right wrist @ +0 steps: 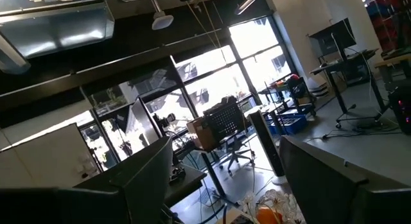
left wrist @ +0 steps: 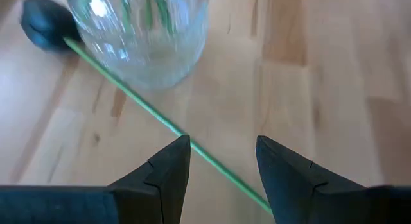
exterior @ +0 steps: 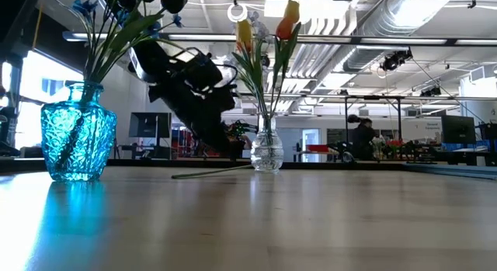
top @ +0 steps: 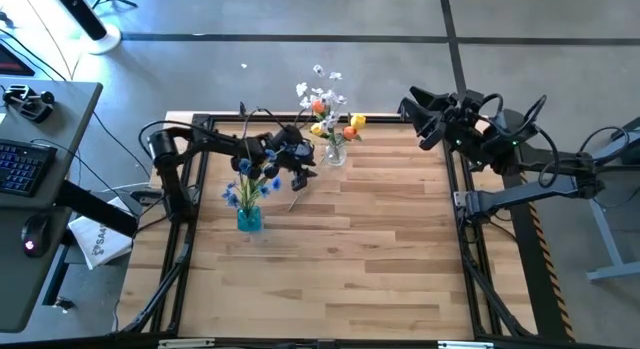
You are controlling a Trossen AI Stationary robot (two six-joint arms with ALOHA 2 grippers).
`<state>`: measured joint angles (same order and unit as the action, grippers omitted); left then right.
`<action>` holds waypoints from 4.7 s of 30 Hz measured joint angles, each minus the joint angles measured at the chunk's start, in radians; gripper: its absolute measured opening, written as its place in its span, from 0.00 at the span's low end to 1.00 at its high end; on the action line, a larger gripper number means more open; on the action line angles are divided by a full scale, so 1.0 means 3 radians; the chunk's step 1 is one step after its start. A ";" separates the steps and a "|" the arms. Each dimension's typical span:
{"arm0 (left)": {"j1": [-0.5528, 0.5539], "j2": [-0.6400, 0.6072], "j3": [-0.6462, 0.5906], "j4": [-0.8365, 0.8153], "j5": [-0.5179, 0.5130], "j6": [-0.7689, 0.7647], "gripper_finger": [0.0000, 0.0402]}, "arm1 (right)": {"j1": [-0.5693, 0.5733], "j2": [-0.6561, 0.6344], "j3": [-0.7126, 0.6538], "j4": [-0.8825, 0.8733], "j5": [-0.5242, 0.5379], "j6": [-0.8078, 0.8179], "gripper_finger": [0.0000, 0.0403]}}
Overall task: Sort flowers into vase by color
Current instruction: Put the black flower into the blue vase
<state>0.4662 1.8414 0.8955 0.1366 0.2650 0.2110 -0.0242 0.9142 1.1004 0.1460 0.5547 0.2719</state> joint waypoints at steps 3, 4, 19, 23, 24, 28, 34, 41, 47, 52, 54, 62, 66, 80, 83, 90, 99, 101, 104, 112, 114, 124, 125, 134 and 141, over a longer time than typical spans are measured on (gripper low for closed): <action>-0.0041 0.0106 -0.0001 0.0045 -0.0143 -0.0005 0.42 | 0.0001 0.0000 0.0000 0.0001 -0.0001 0.0011 0.70; -0.0058 0.0134 -0.0001 0.0070 -0.0224 -0.0023 0.42 | 0.0001 0.0000 0.0000 0.0001 -0.0001 0.0029 0.70; 0.0012 0.0126 0.0010 -0.0281 -0.0690 -0.0307 0.13 | 0.0000 0.0001 0.0000 0.0000 0.0041 0.0053 0.70; 0.0155 0.0034 0.0013 -0.0547 -0.0714 -0.0426 0.02 | 0.0000 0.0001 0.0000 -0.0015 0.0041 0.0028 0.70; 0.0196 0.0005 0.0013 -0.0604 -0.0733 -0.0437 0.02 | 0.0000 0.0001 -0.0001 -0.0026 0.0040 0.0028 0.70; 0.0416 -0.0196 -0.0006 -0.0898 -0.1000 -0.0382 0.00 | 0.0000 0.0003 -0.0001 -0.0057 0.0039 0.0028 0.70; 0.0794 -0.0812 -0.0004 -0.1142 -0.1322 -0.0051 0.00 | 0.0001 0.0003 -0.0001 -0.0133 0.0037 0.0030 0.70; 0.1239 -0.1676 -0.0001 -0.1084 -0.1435 0.0171 0.00 | 0.0002 0.0029 -0.0001 -0.0172 0.0035 0.0089 0.70; 0.1400 -0.2336 0.0110 -0.0845 -0.0627 0.0271 0.00 | 0.0002 0.0238 -0.0001 -0.0155 -0.0366 0.0001 0.70; 0.1339 -0.2677 0.0232 -0.0411 0.0579 0.0345 0.00 | 0.0001 0.0626 0.0028 0.0165 -0.0681 -0.0144 0.70; 0.1280 -0.2756 0.0262 -0.0197 0.0872 0.0271 0.00 | 0.0001 0.0814 0.0162 0.0185 -0.0748 -0.0225 0.70; 0.1069 -0.2993 0.0391 0.0594 0.1185 -0.0687 0.00 | -0.0001 0.1504 0.1077 -0.0171 -0.0928 -0.0567 0.70; 0.1052 -0.3166 0.0522 0.0665 0.1505 -0.1332 0.00 | -0.0001 0.1751 0.1590 -0.0634 -0.0928 -0.0586 0.70; 0.0815 -0.4925 0.0061 -0.0567 0.0905 -0.2299 0.00 | -0.0045 0.1947 0.2021 -0.1119 -0.1113 -0.0934 0.63; 0.0808 -0.5424 -0.0022 -0.1220 0.0429 -0.2304 0.00 | -0.0124 0.1916 0.2021 -0.1210 -0.1393 -0.0934 0.59; 0.1055 -0.6122 -0.0476 -0.1642 -0.0232 -0.2656 0.00 | -0.0210 0.1768 0.2021 -0.1525 -0.1684 -0.0909 0.51; 0.1580 -0.6092 -0.1133 -0.0400 0.0189 -0.3088 0.00 | -0.0207 0.1616 0.2022 -0.1620 -0.1681 -0.0909 0.47; 0.1618 -0.6121 -0.1231 -0.0192 0.0189 -0.3167 0.00 | -0.0207 0.1601 0.2022 -0.1637 -0.1679 -0.0909 0.47; 0.1638 -0.6094 -0.1390 0.0027 0.0189 -0.3221 0.00 | -0.0207 0.1597 0.2022 -0.1626 -0.1676 -0.0907 0.47; 0.1557 -0.6003 -0.1705 0.0227 -0.0002 -0.2935 0.00 | -0.0262 0.1597 0.2022 -0.1575 -0.1638 -0.0902 0.47; 0.1505 -0.5883 -0.1723 0.0273 -0.0083 -0.2673 0.00 | -0.0289 0.1597 0.2022 -0.1552 -0.1626 -0.0897 0.47; 0.1278 -0.5074 -0.1724 0.0301 0.0522 -0.2120 0.00 | -0.0379 0.1597 0.2022 -0.1494 -0.1587 -0.0677 0.47; 0.1247 -0.5009 -0.1724 0.0389 0.0613 -0.1951 0.00 | -0.0379 0.1597 0.2022 -0.1494 -0.1583 -0.0655 0.47; 0.0766 -0.5324 -0.1615 0.0750 0.0232 -0.2093 0.00 | -0.0356 0.1597 0.2022 -0.1503 -0.1550 -0.0457 0.47; 0.0290 -0.5937 -0.1804 0.0795 -0.0508 -0.2193 0.00 | -0.0300 0.1598 0.2022 -0.1504 -0.1340 -0.0469 0.47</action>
<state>0.5532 0.0603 0.3543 0.3750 0.1127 -0.4469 -0.1143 1.3937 1.7069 -0.3052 0.1526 0.1310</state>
